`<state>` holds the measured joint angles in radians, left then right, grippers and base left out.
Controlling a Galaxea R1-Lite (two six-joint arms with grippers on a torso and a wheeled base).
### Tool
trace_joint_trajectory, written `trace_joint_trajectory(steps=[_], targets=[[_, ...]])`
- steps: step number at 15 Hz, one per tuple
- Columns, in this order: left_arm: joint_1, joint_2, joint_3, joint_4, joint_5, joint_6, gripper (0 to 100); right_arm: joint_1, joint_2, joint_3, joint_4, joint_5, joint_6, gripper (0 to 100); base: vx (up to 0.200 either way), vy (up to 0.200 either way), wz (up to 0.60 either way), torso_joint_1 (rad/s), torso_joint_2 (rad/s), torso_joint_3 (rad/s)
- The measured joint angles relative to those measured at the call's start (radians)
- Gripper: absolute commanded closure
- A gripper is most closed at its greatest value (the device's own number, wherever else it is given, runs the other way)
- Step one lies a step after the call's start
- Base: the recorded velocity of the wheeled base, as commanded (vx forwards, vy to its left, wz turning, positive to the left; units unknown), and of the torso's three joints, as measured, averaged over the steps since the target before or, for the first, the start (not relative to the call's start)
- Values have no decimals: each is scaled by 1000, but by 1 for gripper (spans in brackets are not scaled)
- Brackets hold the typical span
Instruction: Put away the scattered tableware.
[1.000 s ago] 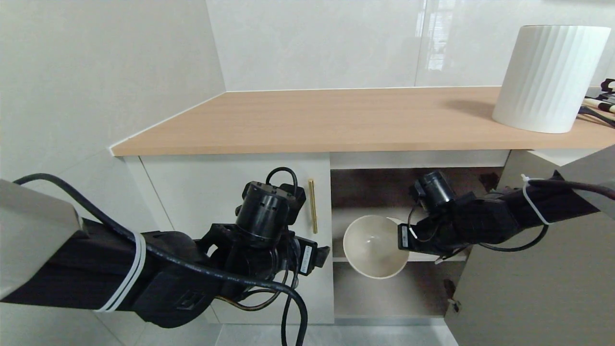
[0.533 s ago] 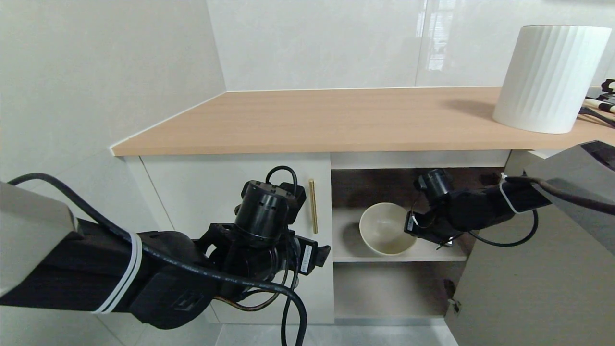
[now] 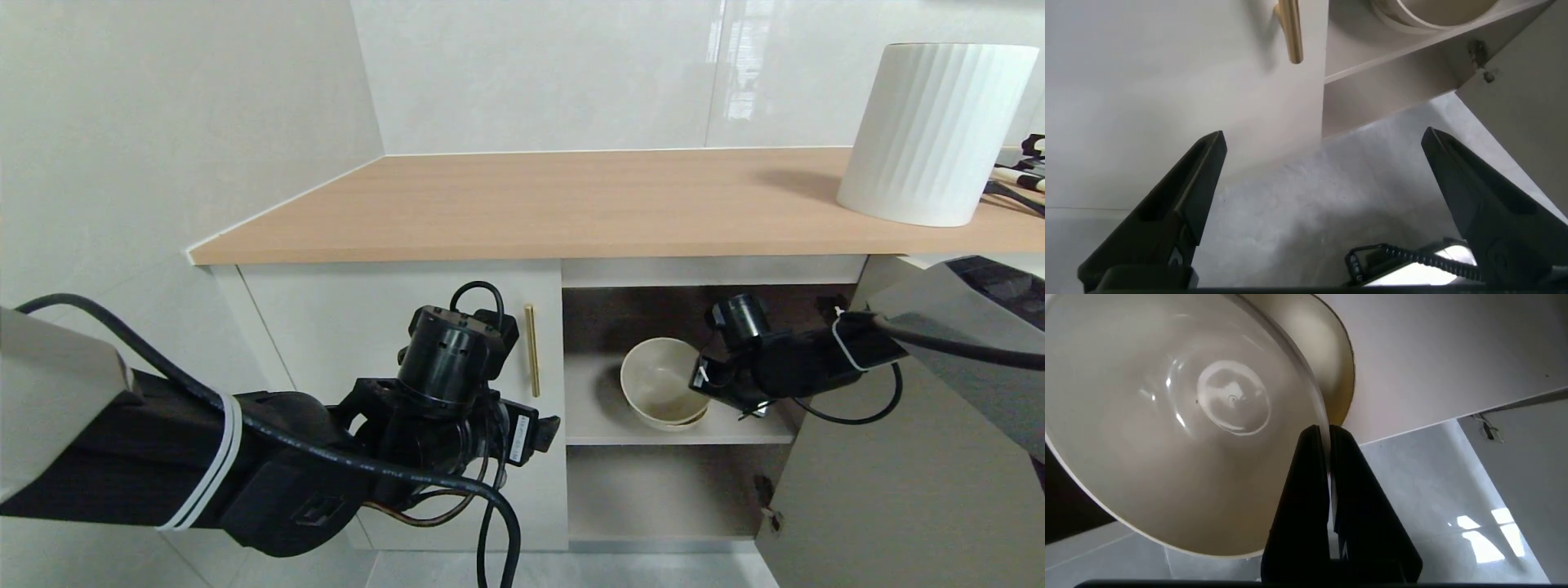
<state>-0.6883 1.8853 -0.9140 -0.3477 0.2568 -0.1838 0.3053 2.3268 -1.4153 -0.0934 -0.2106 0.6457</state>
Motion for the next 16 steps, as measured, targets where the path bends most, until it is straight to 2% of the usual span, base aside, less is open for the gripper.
trace_joint_trajectory(steps=[8,16], targets=[[3,-1,0,0,0,0,0,2,13,8,-75,-56,0,100,0,0,0,0,0,0],[3,-15,2,0,1,0,0,0,61,0,-138,-62,-11,100,0,0,0,0,0,0]])
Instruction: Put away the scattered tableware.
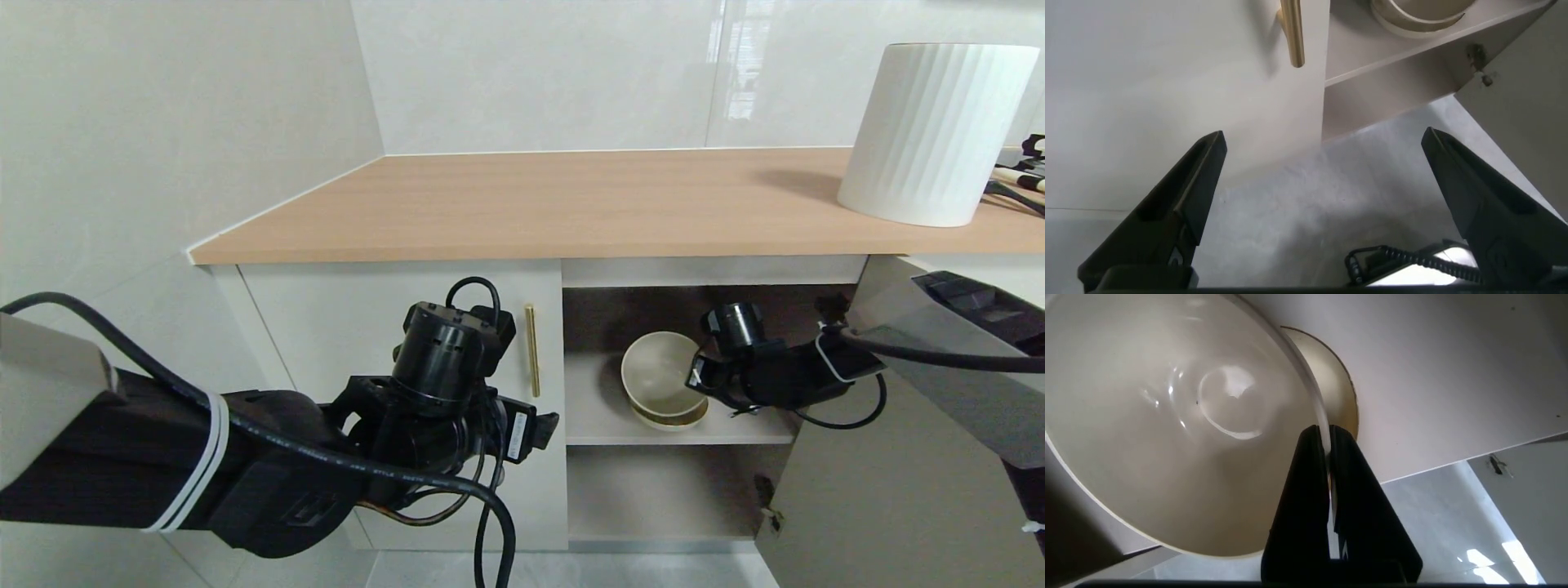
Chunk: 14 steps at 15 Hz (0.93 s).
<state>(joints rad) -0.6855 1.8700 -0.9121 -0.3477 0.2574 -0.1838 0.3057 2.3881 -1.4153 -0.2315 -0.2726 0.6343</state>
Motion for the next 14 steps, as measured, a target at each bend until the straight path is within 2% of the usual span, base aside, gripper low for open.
trace_joint_trajectory(steps=[14], targets=[[0,-12,1,0,0,0,0,1,35,-13,0,-38,-24,100,0,0,0,0,0,0]])
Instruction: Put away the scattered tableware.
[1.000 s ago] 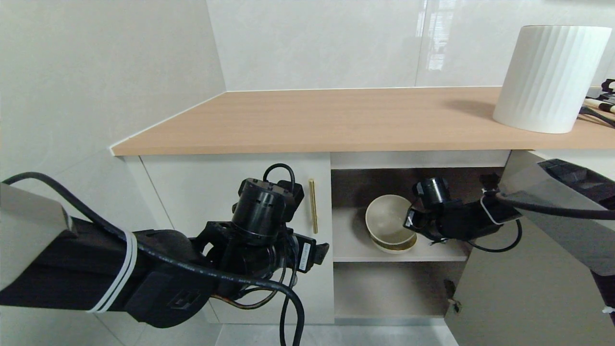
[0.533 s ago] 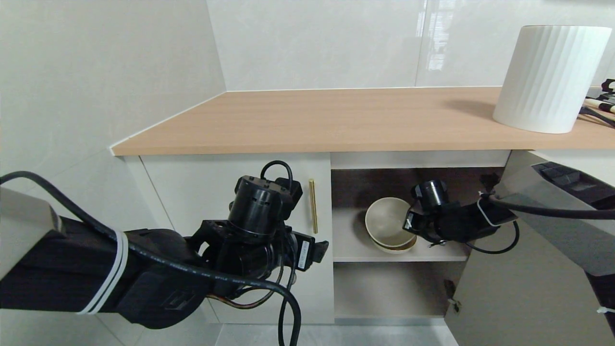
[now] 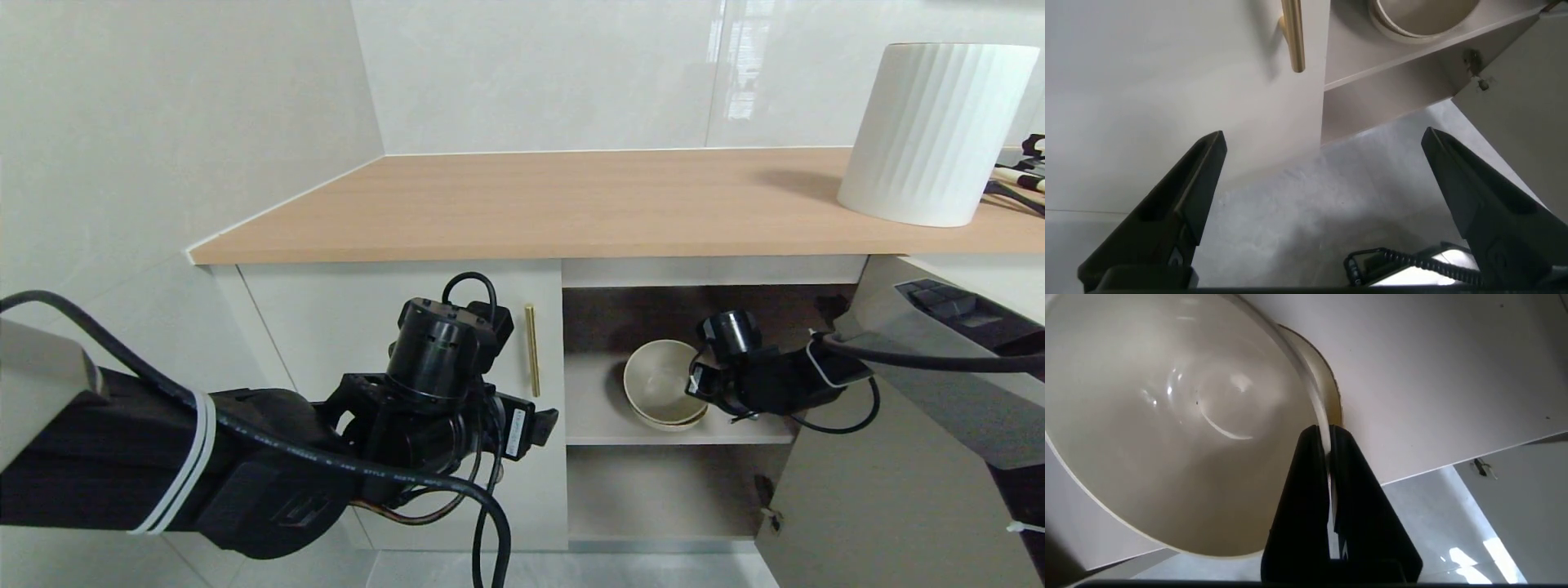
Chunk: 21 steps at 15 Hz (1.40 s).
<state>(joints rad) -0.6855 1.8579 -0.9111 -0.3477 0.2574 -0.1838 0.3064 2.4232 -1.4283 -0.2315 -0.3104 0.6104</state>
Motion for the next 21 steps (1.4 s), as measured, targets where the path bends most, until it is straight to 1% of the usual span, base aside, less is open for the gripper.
trace_joint_trajectory(steps=[1,2,12,14,15,17,19,21], targets=[[0,0,0,0,0,0,0,0,1,0,0,0,0,100,0,0,0,0,0,0],[0,0,0,0,0,0,0,0,1,0,0,0,0,0,0,0,0,0,0,0],[0,-1,0,0,0,-3,0,2,-10,6,5,10,1,0,0,0,0,0,0,0],[5,-4,0,0,0,-5,0,5,-32,29,6,18,1,0,0,0,0,0,0,0],[9,-9,3,0,-1,-5,0,6,-51,48,6,30,2,0,0,0,0,0,0,0],[24,-30,23,1,-1,-5,0,20,-126,126,8,96,-5,0,0,0,0,0,0,0],[44,-68,50,2,-4,-4,0,50,-216,204,33,140,-46,0,0,0,0,0,0,0],[73,-132,115,3,-20,-5,0,90,-332,278,94,160,-74,0,0,0,0,0,0,0]])
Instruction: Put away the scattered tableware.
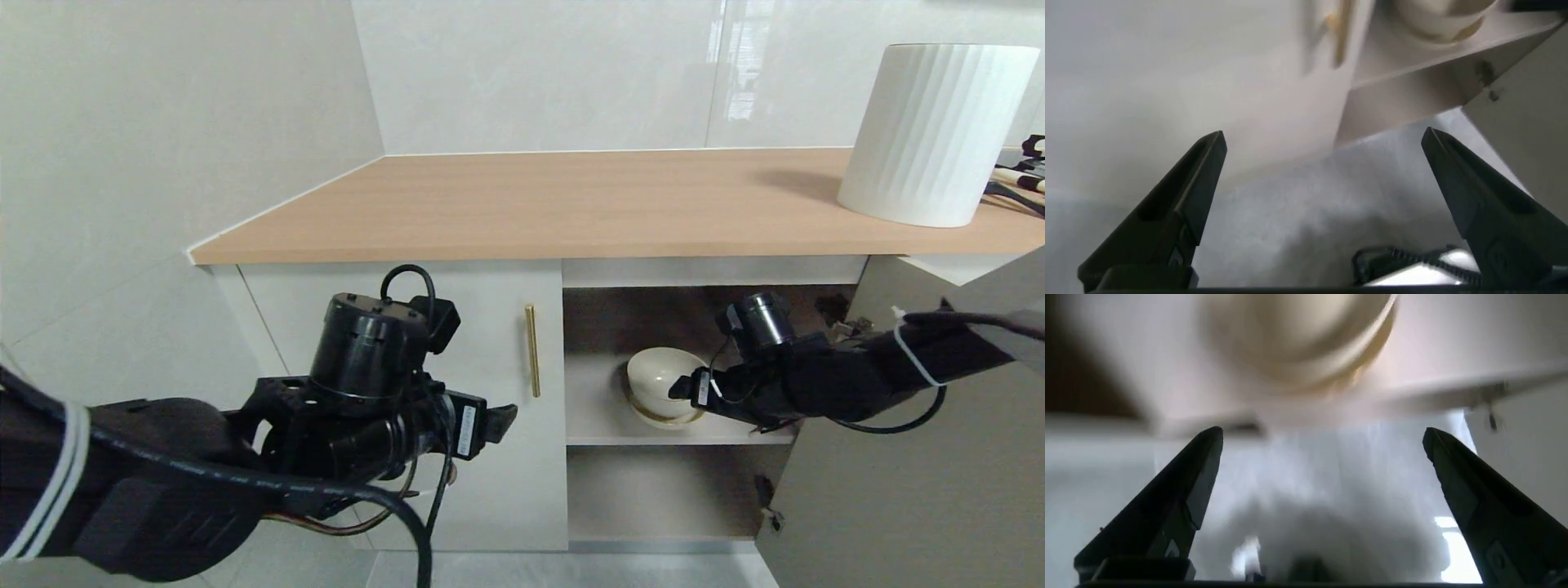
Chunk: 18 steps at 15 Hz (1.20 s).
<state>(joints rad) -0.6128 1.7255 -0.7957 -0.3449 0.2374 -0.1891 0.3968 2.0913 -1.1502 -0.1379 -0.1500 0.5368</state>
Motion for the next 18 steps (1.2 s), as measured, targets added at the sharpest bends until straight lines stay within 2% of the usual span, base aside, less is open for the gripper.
trace_joint_trajectory(steps=[5,8,10,13,18], targets=[[38,-175,220,-2,-24,-36,0,57,-325,174,166,20,-30,0,0,0,0,0,0,0],[47,-250,307,-11,-18,-53,0,73,-466,285,206,22,-41,0,0,0,0,0,0,0],[49,-288,327,-11,-19,-73,0,91,-563,369,234,37,-53,0,0,0,0,0,0,0],[49,-327,339,-11,-17,-77,0,123,-611,403,239,36,-59,0,0,0,0,0,0,0],[47,-343,341,-11,-17,-77,0,138,-624,420,239,35,-60,0,-200,0,0,3,3,2]])
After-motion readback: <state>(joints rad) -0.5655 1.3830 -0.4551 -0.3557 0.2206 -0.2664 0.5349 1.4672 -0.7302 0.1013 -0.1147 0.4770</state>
